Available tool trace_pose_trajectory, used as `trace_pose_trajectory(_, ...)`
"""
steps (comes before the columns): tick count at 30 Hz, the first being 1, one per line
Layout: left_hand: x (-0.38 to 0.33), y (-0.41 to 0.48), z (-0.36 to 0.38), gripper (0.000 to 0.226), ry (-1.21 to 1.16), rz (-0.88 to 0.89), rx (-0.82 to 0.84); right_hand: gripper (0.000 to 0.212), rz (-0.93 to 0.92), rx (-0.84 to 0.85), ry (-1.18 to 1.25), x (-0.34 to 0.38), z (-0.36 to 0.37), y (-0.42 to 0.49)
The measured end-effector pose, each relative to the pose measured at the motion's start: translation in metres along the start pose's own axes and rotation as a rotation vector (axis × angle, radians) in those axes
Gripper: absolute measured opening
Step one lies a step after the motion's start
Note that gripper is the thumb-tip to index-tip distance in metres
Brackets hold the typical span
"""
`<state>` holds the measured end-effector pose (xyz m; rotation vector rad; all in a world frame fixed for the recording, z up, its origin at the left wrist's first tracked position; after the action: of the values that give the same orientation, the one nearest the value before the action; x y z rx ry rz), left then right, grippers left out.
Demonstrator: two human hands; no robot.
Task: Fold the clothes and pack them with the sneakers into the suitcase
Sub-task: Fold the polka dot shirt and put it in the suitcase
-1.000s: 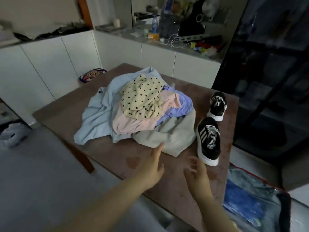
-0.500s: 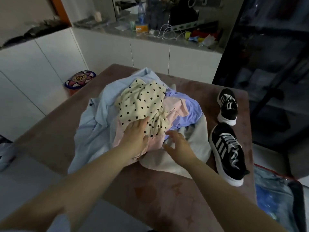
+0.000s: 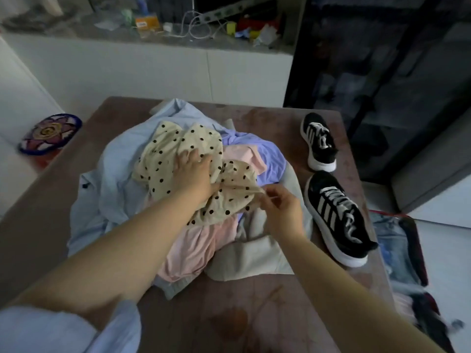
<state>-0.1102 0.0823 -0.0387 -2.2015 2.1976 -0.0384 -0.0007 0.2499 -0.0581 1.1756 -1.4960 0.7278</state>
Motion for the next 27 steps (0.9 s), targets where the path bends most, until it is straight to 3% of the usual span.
trace_pose_trajectory(3, -0.001, 0.008, -0.013, 0.023, -0.103, -0.018, 0.0, 0.009, -0.013, -0.231, 0.006, 0.007, -0.051, -0.013)
trace_pose_trajectory(6, 0.019, 0.005, -0.034, 0.019, -0.525, -0.027, -0.091, 0.017, 0.031, -0.483, -0.036, 0.007, -0.102, -0.026)
trace_pose_trajectory(8, 0.042, -0.002, -0.047, 0.019, -0.727, -0.063, -0.112, 0.018, 0.05, -0.564, -0.003, 0.005, -0.126, -0.038)
trace_pose_trajectory(10, 0.063, -0.02, -0.052, 0.034, -0.828, -0.098, -0.024, 0.017, 0.08, -0.44, -0.08, -0.006, -0.136, -0.051)
trace_pose_trajectory(12, 0.08, -0.043, -0.042, 0.04, -0.828, -0.139, 0.128, 0.011, 0.128, -0.125, -0.207, -0.021, -0.14, -0.063)
trace_pose_trajectory(15, 0.106, -0.075, -0.012, 0.019, -0.728, -0.195, 0.371, 0.025, 0.32, 0.369, -0.389, -0.038, -0.128, -0.075)
trace_pose_trajectory(16, 0.116, -0.082, -0.003, 0.016, -0.686, -0.209, 0.423, 0.031, 0.354, 0.454, -0.458, -0.042, -0.12, -0.076)
trace_pose_trajectory(20, 0.152, -0.098, 0.011, 0.031, -0.619, -0.223, 0.552, 0.049, 0.196, 0.395, -0.555, -0.024, -0.081, -0.064)
trace_pose_trajectory(24, 0.178, -0.089, -0.003, 0.014, -0.387, -0.149, 0.68, 0.077, 0.01, 0.51, -0.645, -0.005, -0.031, -0.058)
trace_pose_trajectory(27, 0.166, -0.08, -0.026, 0.049, -0.451, -0.071, 0.467, 0.052, -0.088, 0.447, -0.613, -0.003, -0.016, -0.057)
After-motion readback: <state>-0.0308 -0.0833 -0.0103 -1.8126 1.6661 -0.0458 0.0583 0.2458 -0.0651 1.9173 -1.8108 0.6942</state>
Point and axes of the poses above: each hand's wrist, its own y-axis towards the middle knuckle, its own z-axis out of the palm, x = y × z, the point moved 1 cm from there along y, towards the middle knuckle, and after that the axes turned 10 degrees about -z, right-handed, at the moved point
